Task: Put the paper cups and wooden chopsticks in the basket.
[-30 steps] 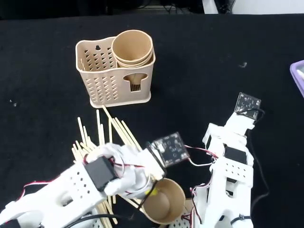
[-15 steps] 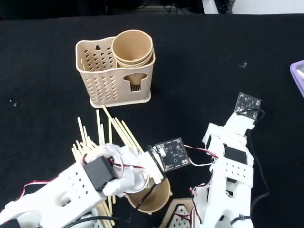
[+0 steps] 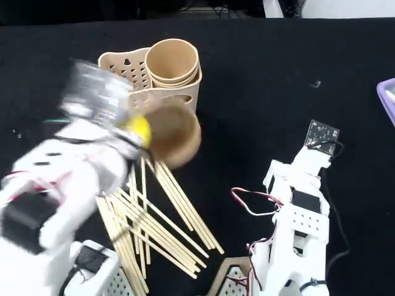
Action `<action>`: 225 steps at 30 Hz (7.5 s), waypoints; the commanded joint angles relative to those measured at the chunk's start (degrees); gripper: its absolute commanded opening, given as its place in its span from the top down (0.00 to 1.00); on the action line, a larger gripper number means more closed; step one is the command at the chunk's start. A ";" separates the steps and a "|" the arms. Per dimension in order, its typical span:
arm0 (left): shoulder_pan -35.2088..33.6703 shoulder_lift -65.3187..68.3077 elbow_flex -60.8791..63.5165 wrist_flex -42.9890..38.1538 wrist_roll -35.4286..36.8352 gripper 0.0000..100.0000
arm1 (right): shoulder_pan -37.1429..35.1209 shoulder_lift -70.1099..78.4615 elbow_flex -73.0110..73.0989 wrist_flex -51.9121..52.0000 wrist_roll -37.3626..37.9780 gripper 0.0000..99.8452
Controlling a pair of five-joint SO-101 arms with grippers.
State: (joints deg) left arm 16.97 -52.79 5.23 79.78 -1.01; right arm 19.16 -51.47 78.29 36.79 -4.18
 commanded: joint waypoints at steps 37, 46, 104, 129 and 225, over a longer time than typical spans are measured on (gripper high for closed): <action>-8.66 37.10 -21.41 -16.35 19.08 0.84 | -2.73 -1.54 -2.33 -4.22 0.09 0.82; -8.22 37.71 -19.30 -16.53 19.25 0.84 | -2.73 -1.54 -2.33 -4.22 0.09 0.82; -51.82 -3.52 77.41 -41.58 0.88 0.84 | -60.84 33.71 -18.07 -1.93 12.40 0.82; -51.74 -3.52 77.49 -41.85 0.88 0.84 | -51.69 14.37 -14.29 9.41 18.37 0.99; -51.74 -3.52 77.58 -41.76 0.97 0.84 | -71.74 38.37 -28.97 13.80 27.16 0.78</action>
State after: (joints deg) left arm -35.87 -55.34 83.12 38.90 -0.40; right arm -55.21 -13.93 50.15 52.35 23.34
